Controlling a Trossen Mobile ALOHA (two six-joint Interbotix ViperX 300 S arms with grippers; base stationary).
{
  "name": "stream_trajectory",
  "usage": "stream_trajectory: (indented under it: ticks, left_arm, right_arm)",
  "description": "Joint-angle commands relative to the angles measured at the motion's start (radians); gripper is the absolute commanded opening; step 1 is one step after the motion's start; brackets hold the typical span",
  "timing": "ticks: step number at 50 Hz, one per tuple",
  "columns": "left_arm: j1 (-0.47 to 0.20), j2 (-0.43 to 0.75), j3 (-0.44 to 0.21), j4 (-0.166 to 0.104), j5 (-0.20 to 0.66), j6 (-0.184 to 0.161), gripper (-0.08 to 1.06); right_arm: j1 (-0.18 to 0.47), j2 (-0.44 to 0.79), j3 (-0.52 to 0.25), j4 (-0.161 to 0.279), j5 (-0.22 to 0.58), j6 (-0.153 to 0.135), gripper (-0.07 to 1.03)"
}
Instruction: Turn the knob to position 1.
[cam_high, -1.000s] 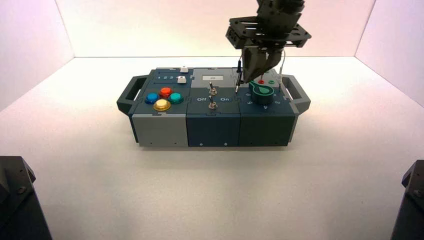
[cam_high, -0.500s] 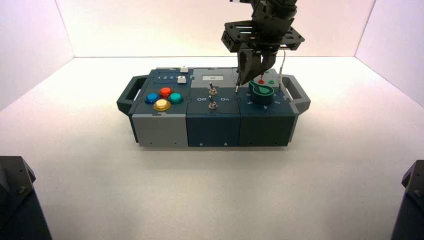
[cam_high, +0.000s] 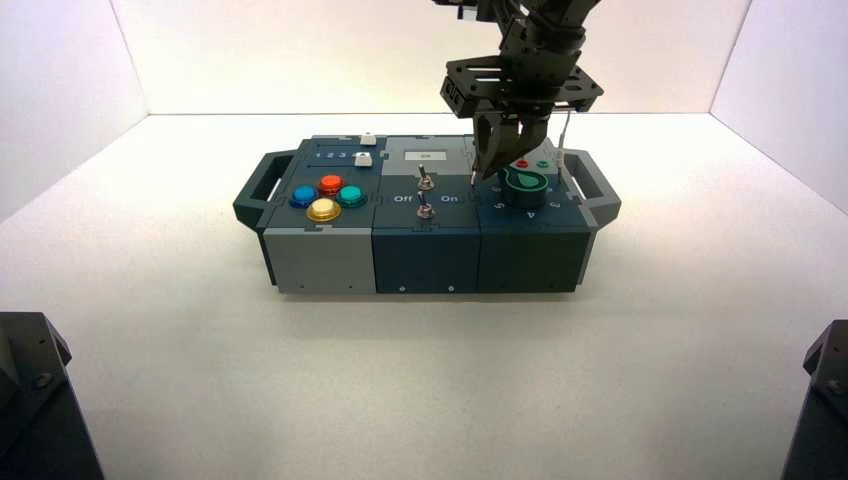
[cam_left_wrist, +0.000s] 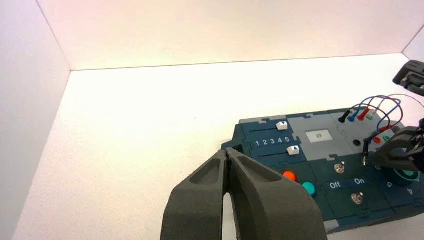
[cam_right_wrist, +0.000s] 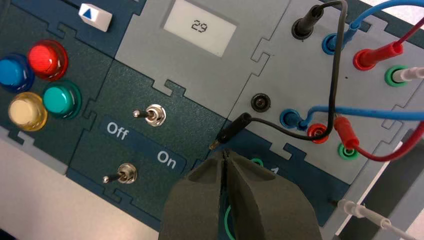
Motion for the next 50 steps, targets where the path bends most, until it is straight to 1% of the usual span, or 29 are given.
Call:
stream_trajectory:
  ticks: [1, 12, 34, 50]
  left_arm:
    - [0.003, 0.002, -0.018, 0.002, -0.006, -0.002, -0.03]
    - [0.003, -0.002, -0.018, 0.002, -0.008, 0.000, -0.03]
    - [0.005, -0.003, -0.018, 0.000, -0.008, 0.000, -0.03]
    - [0.005, -0.003, -0.018, 0.002, -0.008, -0.002, -0.03]
  right_arm:
    - [-0.014, -0.009, -0.032, 0.000, -0.008, 0.003, -0.02]
    - [-0.038, -0.014, -0.041, -0.005, -0.008, 0.003, -0.02]
    - [-0.044, -0.009, -0.046, -0.012, -0.008, 0.003, -0.02]
    - [-0.071, -0.008, -0.048, -0.020, -0.008, 0.003, -0.02]
